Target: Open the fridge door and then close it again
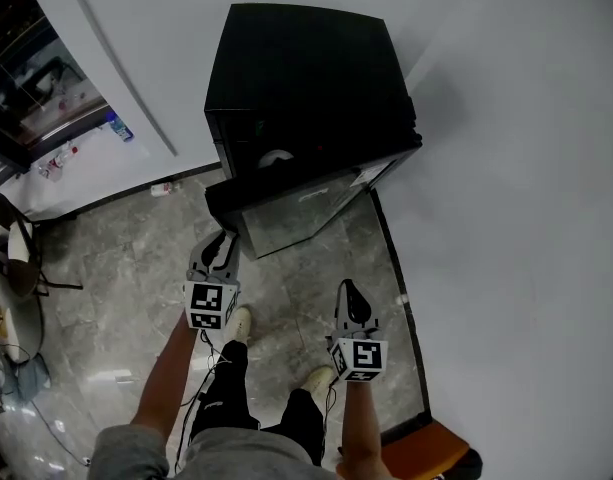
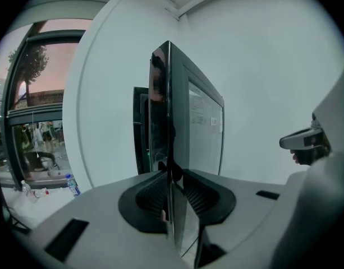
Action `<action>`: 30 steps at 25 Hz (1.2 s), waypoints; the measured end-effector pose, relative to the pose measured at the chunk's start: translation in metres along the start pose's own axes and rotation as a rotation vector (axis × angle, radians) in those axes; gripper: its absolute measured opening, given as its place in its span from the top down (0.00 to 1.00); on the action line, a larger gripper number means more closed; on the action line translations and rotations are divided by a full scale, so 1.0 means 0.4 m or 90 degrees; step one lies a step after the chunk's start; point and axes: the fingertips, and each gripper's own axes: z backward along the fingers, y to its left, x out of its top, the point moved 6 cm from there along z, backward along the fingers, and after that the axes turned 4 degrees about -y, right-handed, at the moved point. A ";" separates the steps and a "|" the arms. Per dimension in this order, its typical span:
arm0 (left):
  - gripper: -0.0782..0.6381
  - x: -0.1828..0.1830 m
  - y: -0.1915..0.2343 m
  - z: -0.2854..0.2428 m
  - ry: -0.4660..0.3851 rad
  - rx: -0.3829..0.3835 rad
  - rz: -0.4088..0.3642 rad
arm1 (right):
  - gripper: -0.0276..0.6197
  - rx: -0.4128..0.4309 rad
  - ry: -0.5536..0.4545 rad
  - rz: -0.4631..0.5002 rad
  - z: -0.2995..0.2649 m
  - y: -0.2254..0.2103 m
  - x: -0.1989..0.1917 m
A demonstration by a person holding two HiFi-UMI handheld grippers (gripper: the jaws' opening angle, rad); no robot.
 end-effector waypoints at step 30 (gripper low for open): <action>0.77 -0.042 -0.228 0.139 -0.013 0.029 0.007 | 0.92 0.029 -0.008 0.004 0.219 -0.088 -0.072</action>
